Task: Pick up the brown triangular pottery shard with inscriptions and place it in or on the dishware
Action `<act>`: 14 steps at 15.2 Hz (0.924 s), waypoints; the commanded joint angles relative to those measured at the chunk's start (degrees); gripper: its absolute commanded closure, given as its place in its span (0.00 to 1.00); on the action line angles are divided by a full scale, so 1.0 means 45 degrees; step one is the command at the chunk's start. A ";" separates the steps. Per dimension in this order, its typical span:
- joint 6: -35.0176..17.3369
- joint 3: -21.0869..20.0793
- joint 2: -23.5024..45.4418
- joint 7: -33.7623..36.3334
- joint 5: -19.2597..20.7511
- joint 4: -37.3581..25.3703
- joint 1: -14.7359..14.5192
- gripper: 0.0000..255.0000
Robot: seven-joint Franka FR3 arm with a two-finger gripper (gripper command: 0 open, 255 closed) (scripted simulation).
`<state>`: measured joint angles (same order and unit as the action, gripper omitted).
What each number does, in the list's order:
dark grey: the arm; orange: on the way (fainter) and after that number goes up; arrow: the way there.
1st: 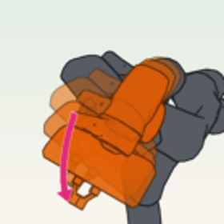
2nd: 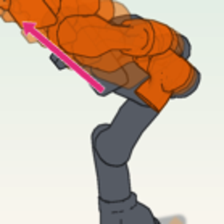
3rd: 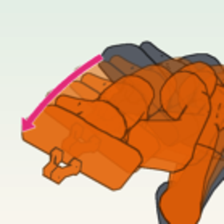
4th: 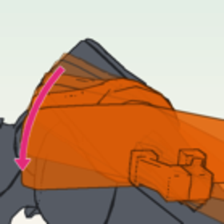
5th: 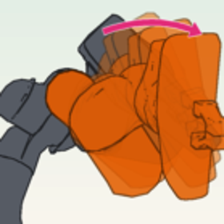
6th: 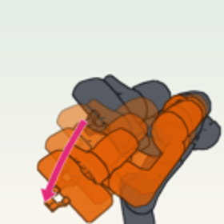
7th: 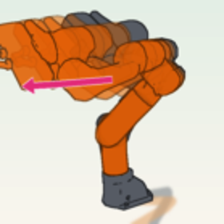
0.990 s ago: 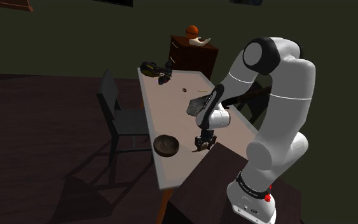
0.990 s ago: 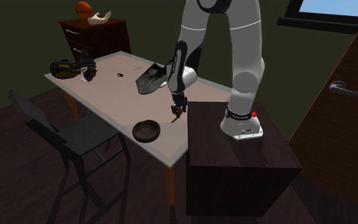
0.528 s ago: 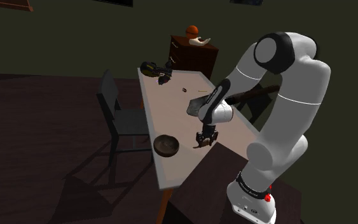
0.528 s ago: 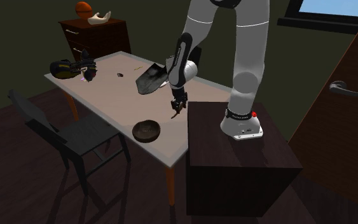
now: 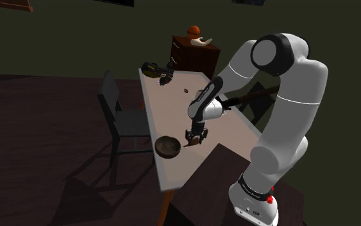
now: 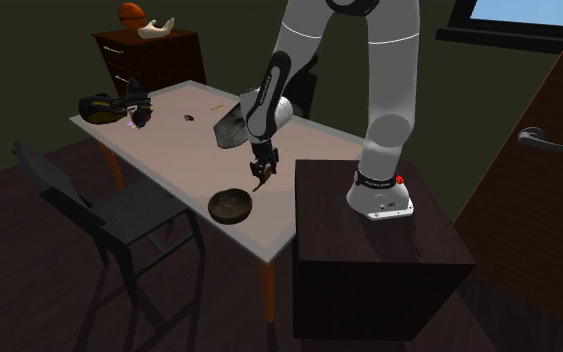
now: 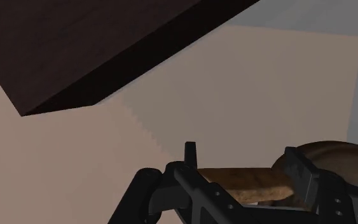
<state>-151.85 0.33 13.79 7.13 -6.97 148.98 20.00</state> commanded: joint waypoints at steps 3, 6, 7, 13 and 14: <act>0.0635 -0.0383 0.0730 0.1064 -0.0044 -0.1420 -0.0678 1.00; 0.1117 -0.0605 0.1379 0.1833 -0.0020 -0.2604 -0.1185 1.00; 0.1288 -0.0666 0.1608 0.2079 -0.0003 -0.3021 -0.1349 1.00; 0.1777 -0.0857 0.2925 0.2990 0.0086 -0.4899 -0.1995 1.00; 0.1649 -0.0858 0.3090 0.2977 0.0082 -0.4935 -0.1996 1.00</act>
<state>-144.15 -3.52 26.98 20.41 -6.61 127.24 11.13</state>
